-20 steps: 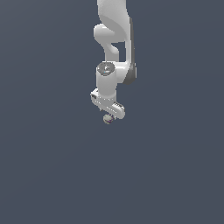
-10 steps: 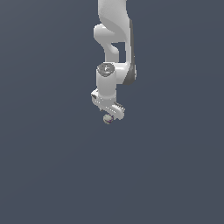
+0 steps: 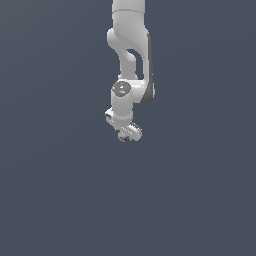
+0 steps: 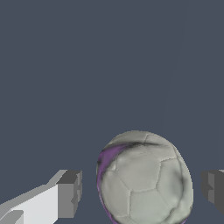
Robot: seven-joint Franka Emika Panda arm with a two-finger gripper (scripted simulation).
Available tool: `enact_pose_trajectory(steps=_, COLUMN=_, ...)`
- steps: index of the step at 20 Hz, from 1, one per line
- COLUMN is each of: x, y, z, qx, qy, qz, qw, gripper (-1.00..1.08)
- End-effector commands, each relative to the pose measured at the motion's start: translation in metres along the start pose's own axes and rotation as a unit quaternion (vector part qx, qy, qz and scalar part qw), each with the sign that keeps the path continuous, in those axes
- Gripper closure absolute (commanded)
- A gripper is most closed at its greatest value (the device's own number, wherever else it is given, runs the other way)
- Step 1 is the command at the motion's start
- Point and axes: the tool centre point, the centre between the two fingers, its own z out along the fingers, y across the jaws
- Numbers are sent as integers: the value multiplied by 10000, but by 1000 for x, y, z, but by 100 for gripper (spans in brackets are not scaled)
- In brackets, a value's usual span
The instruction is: Pick up the object and move it to a goal position.
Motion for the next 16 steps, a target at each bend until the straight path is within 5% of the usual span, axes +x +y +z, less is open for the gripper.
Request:
enact_pose_trajectory(steps=1, x=0, y=0, z=6, qx=3, qy=4, qz=2, qw=10000, gripper=-92)
enact_pose_trajectory(steps=4, x=0, y=-1, z=9, qx=3, qy=4, qz=2, qw=10000, gripper=-92)
enact_pose_trajectory(steps=5, x=0, y=-1, z=9, qx=3, qy=4, qz=2, qw=10000, gripper=108)
enact_pose_trajectory(steps=16, x=1, y=-1, z=8, qx=11, qy=8, qz=0, qw=10000, gripper=108)
